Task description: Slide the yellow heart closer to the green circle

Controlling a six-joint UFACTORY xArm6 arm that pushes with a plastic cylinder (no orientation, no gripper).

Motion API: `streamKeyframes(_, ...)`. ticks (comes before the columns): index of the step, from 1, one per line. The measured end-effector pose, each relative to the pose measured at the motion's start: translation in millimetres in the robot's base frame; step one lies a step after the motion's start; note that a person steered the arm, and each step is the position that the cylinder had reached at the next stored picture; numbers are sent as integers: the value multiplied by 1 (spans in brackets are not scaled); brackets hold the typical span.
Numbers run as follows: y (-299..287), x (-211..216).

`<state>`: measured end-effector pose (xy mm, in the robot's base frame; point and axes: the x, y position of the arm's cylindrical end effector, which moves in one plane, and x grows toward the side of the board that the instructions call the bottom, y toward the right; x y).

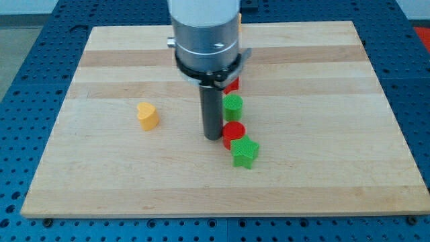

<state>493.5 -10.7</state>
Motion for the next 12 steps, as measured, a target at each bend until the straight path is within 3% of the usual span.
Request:
streamKeyframes(1, 15, 4)
streamKeyframes(4, -109, 4)
streamKeyframes(6, -158, -34)
streamKeyframes(12, -41, -37)
